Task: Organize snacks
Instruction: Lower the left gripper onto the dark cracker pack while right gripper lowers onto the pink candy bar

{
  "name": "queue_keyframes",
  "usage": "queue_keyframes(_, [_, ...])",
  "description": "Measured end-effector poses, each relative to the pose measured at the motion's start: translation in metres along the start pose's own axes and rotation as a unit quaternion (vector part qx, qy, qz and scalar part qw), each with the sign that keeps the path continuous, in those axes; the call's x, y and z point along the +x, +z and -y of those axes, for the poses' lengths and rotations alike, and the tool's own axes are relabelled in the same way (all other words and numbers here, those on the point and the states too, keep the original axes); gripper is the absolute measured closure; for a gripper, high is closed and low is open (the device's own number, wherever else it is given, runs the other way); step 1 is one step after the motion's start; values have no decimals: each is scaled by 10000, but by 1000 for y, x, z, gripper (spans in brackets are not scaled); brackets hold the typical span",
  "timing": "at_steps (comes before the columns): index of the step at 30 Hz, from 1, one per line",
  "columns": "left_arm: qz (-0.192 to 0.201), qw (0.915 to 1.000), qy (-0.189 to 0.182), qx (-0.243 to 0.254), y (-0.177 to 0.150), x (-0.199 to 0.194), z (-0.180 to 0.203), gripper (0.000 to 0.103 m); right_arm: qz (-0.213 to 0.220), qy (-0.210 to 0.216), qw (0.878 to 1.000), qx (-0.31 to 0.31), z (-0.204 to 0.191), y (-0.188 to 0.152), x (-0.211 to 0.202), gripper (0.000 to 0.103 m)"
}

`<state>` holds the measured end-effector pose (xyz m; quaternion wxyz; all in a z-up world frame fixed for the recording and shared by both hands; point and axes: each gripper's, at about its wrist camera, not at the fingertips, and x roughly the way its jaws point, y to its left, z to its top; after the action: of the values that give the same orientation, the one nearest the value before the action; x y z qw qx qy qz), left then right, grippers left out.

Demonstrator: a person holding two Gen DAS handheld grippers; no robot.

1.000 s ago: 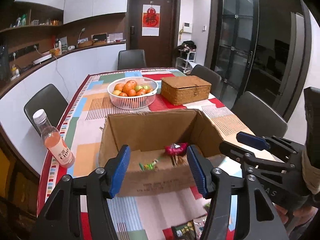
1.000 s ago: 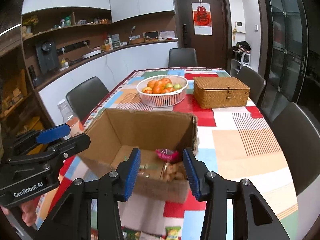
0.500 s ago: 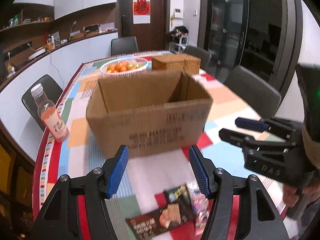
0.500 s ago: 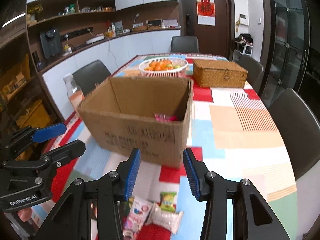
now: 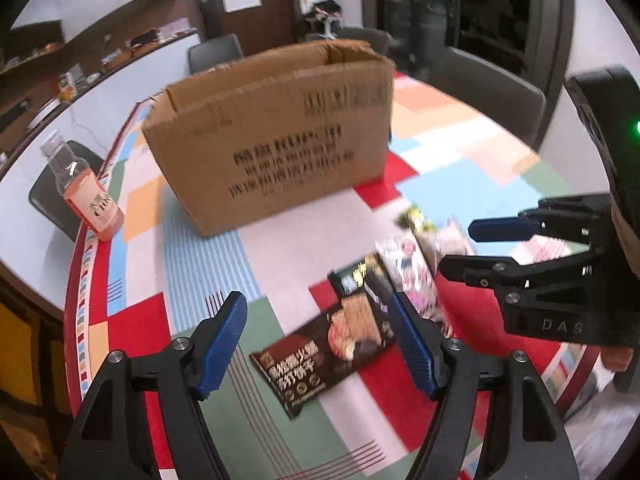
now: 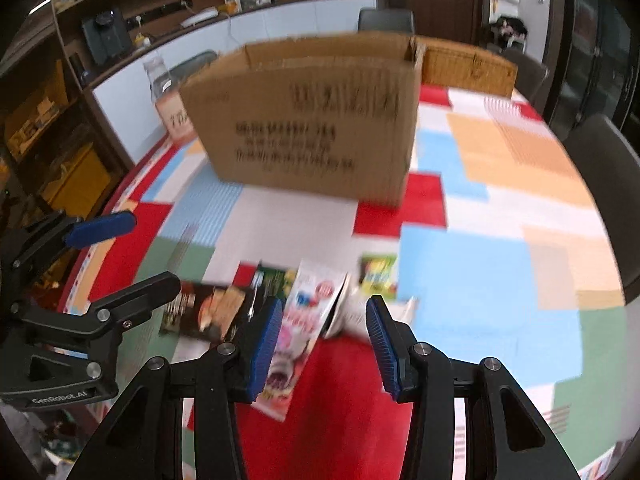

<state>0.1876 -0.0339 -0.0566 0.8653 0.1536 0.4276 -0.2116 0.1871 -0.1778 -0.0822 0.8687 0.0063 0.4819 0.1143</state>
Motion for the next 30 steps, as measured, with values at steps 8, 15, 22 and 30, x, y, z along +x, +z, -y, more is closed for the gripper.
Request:
queue_keyframes(8, [-360, 9974, -178, 597, -25, 21, -1, 26, -327, -108, 9994, -63, -17, -14, 17, 58])
queue_keyframes(15, [-482, 9952, -296, 800, -28, 39, -5, 23, -452, -241, 9985, -207, -28, -16, 25, 58])
queue_keyframes(22, [-497, 9942, -549, 782, -22, 55, -7, 21, -528, -334, 9979, -170, -28, -14, 30, 58])
queue_keyframes(30, [-420, 9945, -845, 450, -18, 64, -17, 21, -668, -314, 9972, -110, -28, -14, 38, 58])
